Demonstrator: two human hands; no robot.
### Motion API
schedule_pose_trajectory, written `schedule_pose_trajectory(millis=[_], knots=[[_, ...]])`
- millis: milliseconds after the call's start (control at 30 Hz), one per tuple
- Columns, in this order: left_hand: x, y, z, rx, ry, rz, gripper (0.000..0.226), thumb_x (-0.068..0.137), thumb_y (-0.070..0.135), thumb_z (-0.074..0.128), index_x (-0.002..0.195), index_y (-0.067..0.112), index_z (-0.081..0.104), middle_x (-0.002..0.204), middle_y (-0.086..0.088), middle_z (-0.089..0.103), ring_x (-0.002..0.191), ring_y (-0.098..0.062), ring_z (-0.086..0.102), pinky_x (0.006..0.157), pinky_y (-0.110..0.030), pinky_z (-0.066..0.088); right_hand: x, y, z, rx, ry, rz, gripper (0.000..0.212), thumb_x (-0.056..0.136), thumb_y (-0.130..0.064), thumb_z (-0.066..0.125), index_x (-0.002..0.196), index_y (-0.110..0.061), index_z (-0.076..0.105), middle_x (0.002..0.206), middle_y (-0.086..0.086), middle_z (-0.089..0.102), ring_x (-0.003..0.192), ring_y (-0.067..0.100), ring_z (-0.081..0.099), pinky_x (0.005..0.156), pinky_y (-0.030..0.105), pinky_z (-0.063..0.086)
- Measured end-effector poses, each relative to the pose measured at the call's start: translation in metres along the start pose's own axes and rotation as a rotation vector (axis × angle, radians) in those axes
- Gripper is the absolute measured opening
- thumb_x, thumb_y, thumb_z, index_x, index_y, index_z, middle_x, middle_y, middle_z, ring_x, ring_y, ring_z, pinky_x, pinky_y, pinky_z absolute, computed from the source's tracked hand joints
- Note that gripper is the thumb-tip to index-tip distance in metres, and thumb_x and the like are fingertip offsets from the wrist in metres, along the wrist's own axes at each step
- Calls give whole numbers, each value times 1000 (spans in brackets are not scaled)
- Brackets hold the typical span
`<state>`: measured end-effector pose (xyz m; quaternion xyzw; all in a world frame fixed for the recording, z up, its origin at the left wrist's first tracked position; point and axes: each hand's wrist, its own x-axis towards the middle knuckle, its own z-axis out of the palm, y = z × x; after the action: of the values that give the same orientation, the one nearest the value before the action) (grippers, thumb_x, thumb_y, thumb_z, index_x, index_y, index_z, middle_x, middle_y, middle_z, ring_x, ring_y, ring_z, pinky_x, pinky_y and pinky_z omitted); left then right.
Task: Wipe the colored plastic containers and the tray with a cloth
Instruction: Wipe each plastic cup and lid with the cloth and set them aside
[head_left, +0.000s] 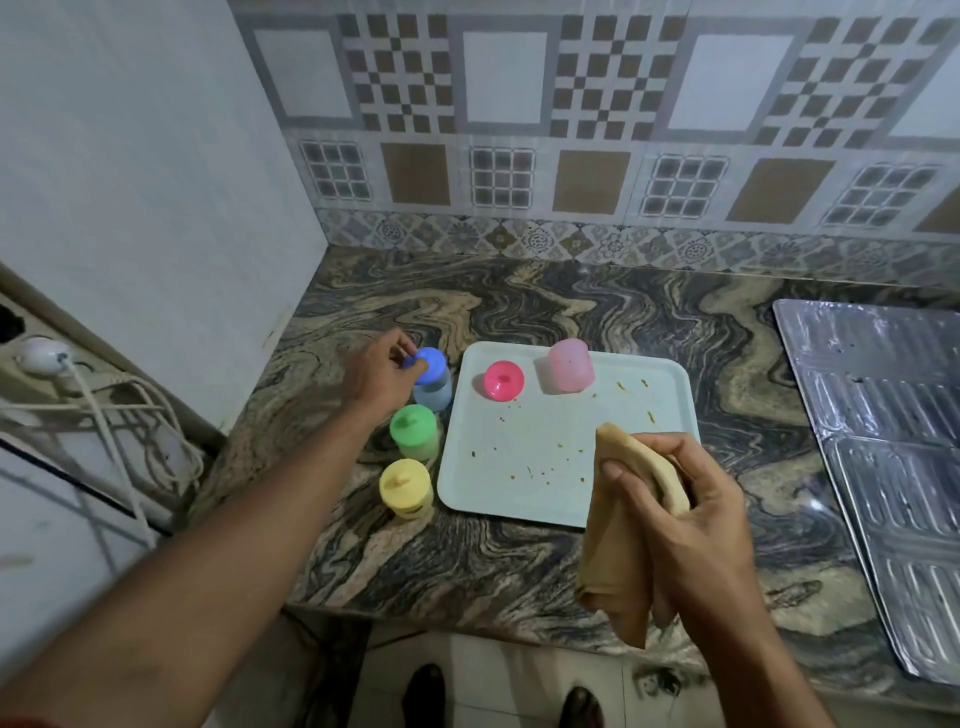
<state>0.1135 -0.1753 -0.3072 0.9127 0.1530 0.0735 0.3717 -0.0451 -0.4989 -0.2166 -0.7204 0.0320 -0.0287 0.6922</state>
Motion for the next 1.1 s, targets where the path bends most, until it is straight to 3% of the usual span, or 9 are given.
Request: schedule_pose_trajectory(millis=[200,433,1100], knots=[[9,-17,19,-7,-36,22,20,81,15,81,80,24,64,80,-3,69,77,-33,68,75,-51,61,-1,-1,2,6,6,24,16,87,-7,79,96,-16,70,87,-2,74,78,6,66,70,17,54],[8,-14,19,75,-31,55,13,85,18,80,87,20,67,88,-3,72,80,-29,68,72,-42,57,-2,-4,6,4,-6,36,16,85,-5,79,96,-13,70,88,1,75,77,4,66,69,14,54],[5,-20,19,102,-57,-1,16,80,21,84,87,25,70,93,-1,76,83,-26,71,76,-46,62,3,1,8,-30,-40,59,16,86,-10,80,98,-15,71,90,0,75,80,7,68,71,17,55]])
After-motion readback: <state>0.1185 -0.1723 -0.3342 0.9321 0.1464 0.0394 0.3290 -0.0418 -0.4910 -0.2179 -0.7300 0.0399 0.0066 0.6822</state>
